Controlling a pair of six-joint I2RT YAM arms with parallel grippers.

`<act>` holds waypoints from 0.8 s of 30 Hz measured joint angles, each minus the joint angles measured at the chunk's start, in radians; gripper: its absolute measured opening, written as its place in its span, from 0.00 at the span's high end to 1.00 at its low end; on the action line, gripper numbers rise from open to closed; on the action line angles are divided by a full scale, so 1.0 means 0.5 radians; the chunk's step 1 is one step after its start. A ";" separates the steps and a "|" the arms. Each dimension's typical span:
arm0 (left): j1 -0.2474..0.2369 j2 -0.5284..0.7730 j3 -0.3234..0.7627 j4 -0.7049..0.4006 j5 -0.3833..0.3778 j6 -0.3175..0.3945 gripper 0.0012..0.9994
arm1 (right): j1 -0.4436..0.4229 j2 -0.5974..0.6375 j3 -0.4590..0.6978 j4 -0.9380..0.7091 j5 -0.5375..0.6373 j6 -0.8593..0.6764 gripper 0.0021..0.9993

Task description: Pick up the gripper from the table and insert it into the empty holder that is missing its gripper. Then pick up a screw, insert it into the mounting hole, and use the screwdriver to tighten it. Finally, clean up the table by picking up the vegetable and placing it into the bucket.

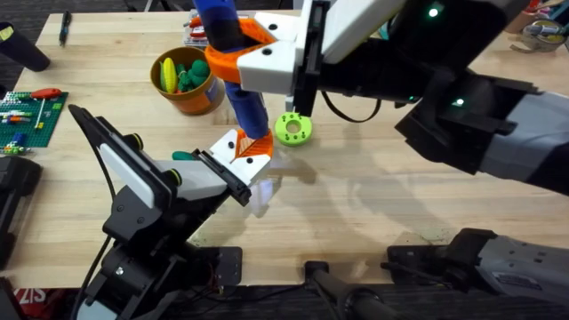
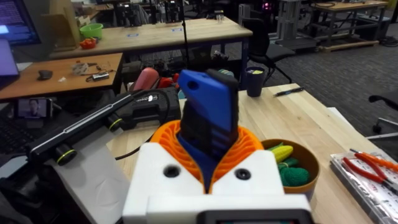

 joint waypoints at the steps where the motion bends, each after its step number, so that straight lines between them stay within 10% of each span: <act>1: 0.000 0.000 0.000 0.000 -0.006 0.000 0.99 | 0.002 0.008 -0.001 -0.008 0.001 -0.005 0.97; 24: 0.001 0.006 0.000 0.000 -0.013 -0.001 0.99 | -0.207 -0.274 -0.030 0.225 -0.014 0.436 0.97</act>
